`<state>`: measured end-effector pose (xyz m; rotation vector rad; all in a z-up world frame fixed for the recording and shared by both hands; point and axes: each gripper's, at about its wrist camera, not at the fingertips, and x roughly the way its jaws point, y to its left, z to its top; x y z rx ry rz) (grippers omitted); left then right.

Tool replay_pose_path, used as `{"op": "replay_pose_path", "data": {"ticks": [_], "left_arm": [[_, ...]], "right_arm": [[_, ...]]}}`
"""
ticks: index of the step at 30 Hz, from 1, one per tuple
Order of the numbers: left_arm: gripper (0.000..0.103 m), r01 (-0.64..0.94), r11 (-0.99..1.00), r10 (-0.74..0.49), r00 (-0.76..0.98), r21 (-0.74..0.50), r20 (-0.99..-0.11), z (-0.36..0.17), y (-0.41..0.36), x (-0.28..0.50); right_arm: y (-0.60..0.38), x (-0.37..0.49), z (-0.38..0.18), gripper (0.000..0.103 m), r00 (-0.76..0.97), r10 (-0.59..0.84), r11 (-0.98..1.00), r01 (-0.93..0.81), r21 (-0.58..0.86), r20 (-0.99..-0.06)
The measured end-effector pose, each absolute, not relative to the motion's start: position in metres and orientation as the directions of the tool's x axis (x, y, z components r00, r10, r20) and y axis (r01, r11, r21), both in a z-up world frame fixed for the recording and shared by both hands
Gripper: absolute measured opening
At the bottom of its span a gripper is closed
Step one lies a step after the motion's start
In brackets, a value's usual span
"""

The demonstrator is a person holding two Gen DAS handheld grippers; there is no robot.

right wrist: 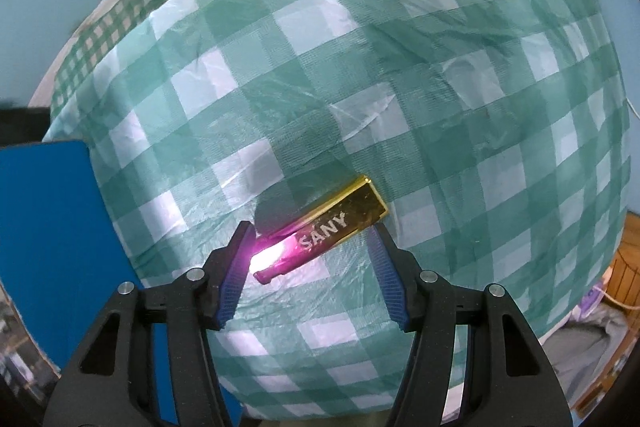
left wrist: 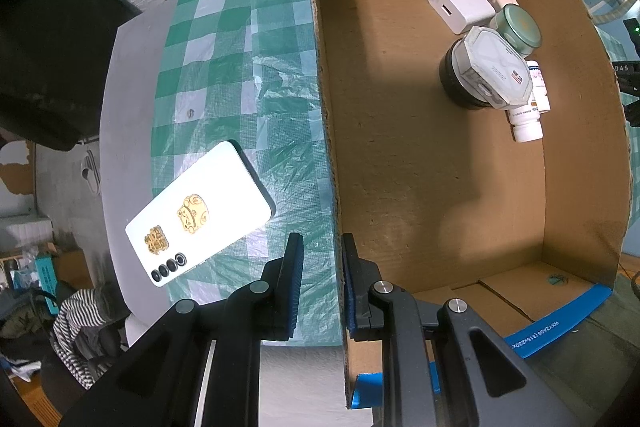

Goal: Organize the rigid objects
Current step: 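Return the right tool to the cloth and close on the pink-gold SANY lighter, then carry the SANY lighter into the box and open the right tool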

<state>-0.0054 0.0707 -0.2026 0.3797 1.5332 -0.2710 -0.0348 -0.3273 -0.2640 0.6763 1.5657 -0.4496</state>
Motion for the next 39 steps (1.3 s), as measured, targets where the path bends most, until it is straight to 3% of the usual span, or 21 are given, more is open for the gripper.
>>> {"op": "replay_pose_path", "data": {"ticks": [1, 3, 10, 18, 25, 39], "left_arm": [[0.020, 0.403, 0.913, 0.066, 0.027, 0.071, -0.997, -0.203, 0.071, -0.005], [0.020, 0.401, 0.913, 0.066, 0.028, 0.072, -0.997, -0.203, 0.071, -0.006], [0.021, 0.402, 0.913, 0.065, 0.030, 0.072, -0.997, -0.203, 0.072, -0.007], [0.021, 0.403, 0.912, 0.065, 0.030, 0.072, -0.997, -0.203, 0.072, -0.006], [0.021, 0.405, 0.911, 0.067, 0.031, 0.074, -0.997, -0.203, 0.072, -0.006], [0.021, 0.400, 0.914, 0.065, 0.032, 0.072, -0.997, -0.201, 0.072, -0.005]], "right_arm": [[-0.325, -0.034, -0.263, 0.048, -0.016, 0.149, 0.760, 0.642, 0.104, -0.989], [-0.318, -0.032, -0.261, 0.039, -0.014, 0.148, 0.792, 0.600, 0.110, -0.989], [-0.294, -0.022, -0.258, 0.023, -0.017, 0.108, 0.910, 0.403, 0.092, -0.994], [-0.270, -0.016, -0.258, 0.022, -0.026, 0.034, 0.985, 0.170, 0.029, -0.999], [-0.287, -0.009, -0.255, 0.023, 0.011, 0.070, 0.968, 0.240, 0.071, -0.997], [-0.280, 0.007, -0.265, 0.023, 0.016, -0.002, 0.974, 0.226, 0.002, -1.000]]}}
